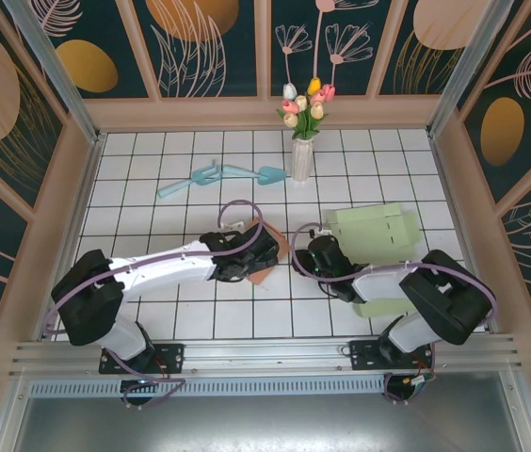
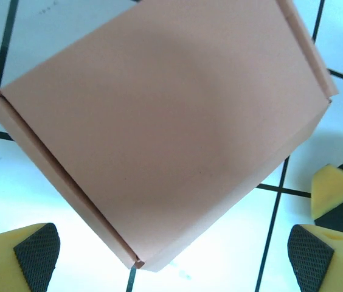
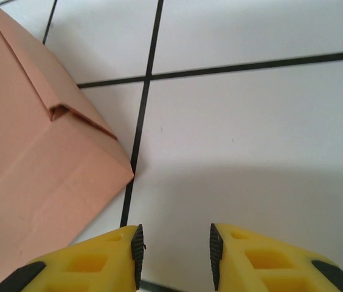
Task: Fold the paper box
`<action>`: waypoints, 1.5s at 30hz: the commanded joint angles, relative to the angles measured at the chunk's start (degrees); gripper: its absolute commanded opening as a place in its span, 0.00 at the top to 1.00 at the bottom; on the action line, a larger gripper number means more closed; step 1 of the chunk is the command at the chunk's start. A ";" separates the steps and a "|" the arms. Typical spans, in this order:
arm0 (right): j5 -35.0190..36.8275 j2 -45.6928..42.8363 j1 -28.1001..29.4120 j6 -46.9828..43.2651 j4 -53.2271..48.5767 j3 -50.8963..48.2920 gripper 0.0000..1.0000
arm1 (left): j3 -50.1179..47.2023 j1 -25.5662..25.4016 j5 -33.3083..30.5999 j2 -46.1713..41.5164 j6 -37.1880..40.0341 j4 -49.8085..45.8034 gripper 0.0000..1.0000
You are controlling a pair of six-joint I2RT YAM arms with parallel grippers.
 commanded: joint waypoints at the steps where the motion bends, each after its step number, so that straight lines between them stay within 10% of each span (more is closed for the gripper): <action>1: -1.72 -3.45 -0.44 -0.47 -8.28 1.35 0.66 | 2.48 2.38 -3.33 -1.24 4.32 -3.70 0.02; 5: -3.71 -4.45 -1.85 -0.76 -12.27 4.26 1.00 | 2.15 7.76 -7.65 -2.05 16.33 2.65 0.03; 16: -14.16 5.70 -6.98 -1.79 -12.02 12.03 1.00 | -1.26 22.90 12.48 4.76 36.54 25.97 0.03; 31: -18.36 12.32 -8.40 -2.43 -10.29 15.38 1.00 | -8.47 22.58 28.38 12.72 31.58 42.88 0.09; 45: -23.42 17.55 -7.69 0.92 -3.34 17.11 1.00 | -8.21 11.43 33.49 16.38 20.08 53.19 0.10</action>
